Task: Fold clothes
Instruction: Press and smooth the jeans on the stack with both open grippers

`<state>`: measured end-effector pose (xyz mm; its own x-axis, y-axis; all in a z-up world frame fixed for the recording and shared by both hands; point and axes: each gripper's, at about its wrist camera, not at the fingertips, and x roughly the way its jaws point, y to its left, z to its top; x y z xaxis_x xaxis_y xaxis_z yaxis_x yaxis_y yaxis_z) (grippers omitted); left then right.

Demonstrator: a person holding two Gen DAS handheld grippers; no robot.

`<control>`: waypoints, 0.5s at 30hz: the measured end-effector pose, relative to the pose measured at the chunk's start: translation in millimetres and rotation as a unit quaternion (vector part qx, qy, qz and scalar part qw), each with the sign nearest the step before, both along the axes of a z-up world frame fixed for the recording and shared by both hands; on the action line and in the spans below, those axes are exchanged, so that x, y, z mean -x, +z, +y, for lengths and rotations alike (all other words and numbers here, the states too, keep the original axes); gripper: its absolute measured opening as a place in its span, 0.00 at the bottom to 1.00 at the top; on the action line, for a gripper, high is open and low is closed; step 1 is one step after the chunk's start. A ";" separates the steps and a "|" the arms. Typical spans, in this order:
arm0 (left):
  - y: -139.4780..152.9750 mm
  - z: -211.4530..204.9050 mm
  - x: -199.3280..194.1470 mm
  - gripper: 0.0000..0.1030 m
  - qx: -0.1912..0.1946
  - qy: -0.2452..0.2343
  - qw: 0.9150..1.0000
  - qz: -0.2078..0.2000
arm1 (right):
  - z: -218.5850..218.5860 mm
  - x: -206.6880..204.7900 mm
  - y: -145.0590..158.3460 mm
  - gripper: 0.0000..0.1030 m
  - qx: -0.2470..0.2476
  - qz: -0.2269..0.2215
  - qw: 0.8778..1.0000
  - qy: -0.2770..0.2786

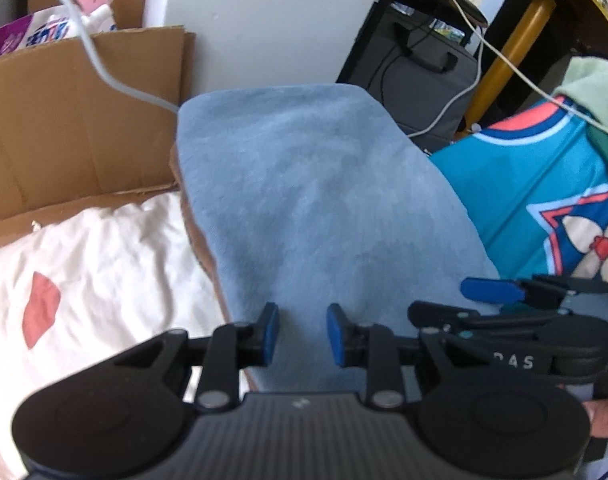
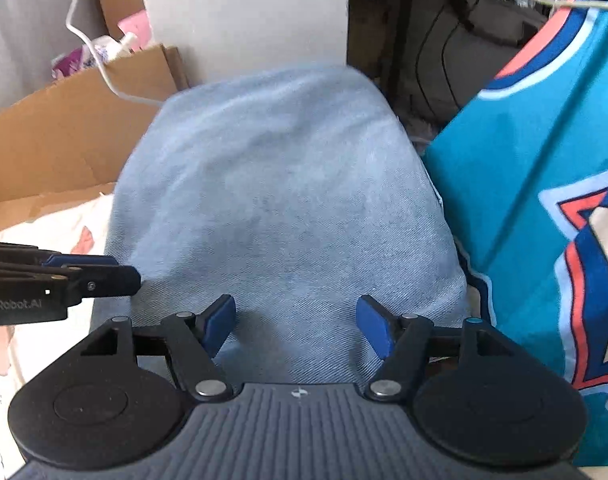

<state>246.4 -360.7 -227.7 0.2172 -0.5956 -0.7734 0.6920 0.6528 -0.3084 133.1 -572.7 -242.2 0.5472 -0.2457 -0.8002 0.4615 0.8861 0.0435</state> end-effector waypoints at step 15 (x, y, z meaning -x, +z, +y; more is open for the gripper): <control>-11.0 -14.4 11.2 0.37 0.018 -0.032 0.999 -0.028 | -13.0 34.7 -8.3 0.71 0.035 -0.055 0.997 -0.033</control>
<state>235.2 -375.0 -238.7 0.2206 -0.6368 -0.7388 0.7485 0.5962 -0.2904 98.3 -585.7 -250.5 0.6113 -0.3370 -0.7160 0.5143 0.8569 0.0357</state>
